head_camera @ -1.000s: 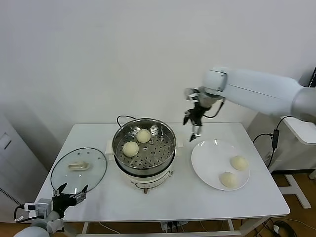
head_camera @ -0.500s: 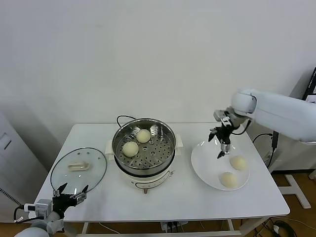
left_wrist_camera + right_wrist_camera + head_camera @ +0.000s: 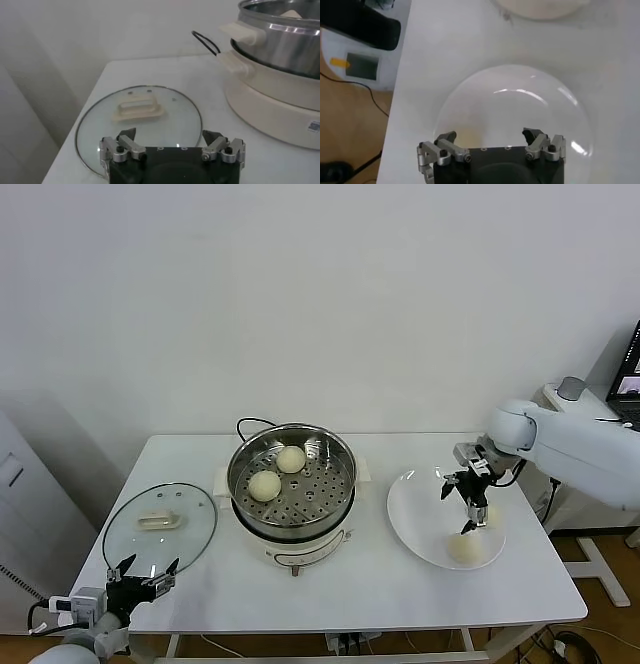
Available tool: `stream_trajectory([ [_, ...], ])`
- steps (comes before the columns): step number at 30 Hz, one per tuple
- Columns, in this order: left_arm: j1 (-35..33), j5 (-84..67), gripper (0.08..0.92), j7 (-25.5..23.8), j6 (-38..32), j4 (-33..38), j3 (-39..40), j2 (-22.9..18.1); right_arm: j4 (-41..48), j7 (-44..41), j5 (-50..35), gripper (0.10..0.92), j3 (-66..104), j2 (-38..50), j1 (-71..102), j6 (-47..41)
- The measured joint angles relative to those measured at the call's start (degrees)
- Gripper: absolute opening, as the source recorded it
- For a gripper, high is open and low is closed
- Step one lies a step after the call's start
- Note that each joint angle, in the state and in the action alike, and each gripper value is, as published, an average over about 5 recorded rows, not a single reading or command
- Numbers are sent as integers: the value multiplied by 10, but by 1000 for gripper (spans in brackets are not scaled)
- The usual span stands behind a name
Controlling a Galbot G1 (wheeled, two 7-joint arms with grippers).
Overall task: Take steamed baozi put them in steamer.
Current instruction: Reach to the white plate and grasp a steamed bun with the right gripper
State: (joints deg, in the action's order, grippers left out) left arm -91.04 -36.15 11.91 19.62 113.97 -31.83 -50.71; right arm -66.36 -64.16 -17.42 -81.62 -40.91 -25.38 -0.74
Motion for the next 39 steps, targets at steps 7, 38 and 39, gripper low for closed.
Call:
stream_trajectory([
  [7, -3, 3, 823, 0, 0, 1, 0, -1, 5, 1, 28, 823, 22, 11, 36, 5],
  [38, -10, 12, 823, 0, -3, 3, 1, -3, 58, 4, 63, 509, 89, -9, 124, 1],
  [39, -10, 12, 823, 0, -3, 3, 1, -3, 57, 3, 62, 508, 89, -8, 123, 1],
])
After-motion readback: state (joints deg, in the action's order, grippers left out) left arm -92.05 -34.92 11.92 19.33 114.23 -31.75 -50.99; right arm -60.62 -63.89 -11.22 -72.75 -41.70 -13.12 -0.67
